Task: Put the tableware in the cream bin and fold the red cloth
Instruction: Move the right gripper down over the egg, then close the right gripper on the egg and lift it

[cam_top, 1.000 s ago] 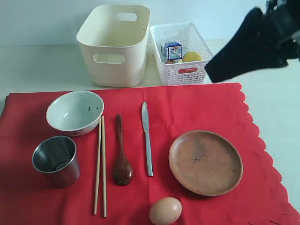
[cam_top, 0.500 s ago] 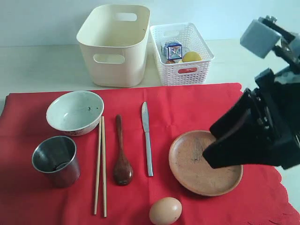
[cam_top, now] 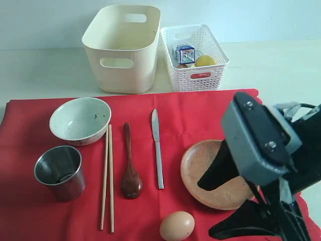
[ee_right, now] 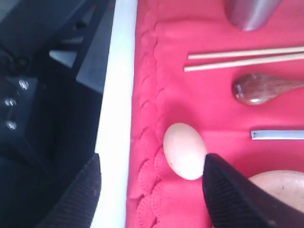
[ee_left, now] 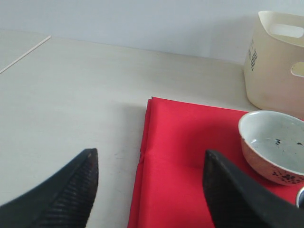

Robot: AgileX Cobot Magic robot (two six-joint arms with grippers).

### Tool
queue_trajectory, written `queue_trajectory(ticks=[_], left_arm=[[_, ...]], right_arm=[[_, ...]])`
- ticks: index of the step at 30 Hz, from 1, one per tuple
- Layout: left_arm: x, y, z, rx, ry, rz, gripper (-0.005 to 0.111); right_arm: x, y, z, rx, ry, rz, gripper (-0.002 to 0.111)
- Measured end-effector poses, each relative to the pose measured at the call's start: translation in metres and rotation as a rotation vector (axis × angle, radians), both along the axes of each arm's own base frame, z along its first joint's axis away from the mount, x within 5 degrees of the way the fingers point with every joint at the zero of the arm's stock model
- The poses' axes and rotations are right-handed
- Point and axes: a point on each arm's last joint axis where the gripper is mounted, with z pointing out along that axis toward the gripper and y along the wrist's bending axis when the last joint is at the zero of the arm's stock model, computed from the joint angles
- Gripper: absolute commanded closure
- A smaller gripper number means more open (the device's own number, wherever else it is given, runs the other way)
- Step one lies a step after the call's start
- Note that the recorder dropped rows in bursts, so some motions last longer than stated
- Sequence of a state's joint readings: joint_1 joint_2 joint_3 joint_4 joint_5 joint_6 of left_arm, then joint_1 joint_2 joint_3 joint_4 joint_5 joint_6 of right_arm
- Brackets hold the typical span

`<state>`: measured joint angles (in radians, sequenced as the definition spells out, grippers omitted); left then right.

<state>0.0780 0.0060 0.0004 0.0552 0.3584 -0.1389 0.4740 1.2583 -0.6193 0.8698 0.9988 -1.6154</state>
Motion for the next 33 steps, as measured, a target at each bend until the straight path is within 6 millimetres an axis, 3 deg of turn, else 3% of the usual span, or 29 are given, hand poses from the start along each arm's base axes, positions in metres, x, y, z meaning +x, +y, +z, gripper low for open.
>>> queue_trajectory(ticks=[10, 21, 33], left_arm=[[0.0, 0.0, 0.0, 0.0, 0.0, 0.0, 0.045], [0.0, 0.0, 0.0, 0.0, 0.0, 0.0, 0.045], [0.0, 0.0, 0.0, 0.0, 0.0, 0.0, 0.045]], right_arm=[[0.001, 0.026, -0.038, -0.178, -0.068, 0.17, 0.048], [0.016, 0.07, -0.052, -0.228, -0.1, 0.244, 0.045], [0.025, 0.079, -0.08, -0.364, -0.084, 0.275, 0.045]])
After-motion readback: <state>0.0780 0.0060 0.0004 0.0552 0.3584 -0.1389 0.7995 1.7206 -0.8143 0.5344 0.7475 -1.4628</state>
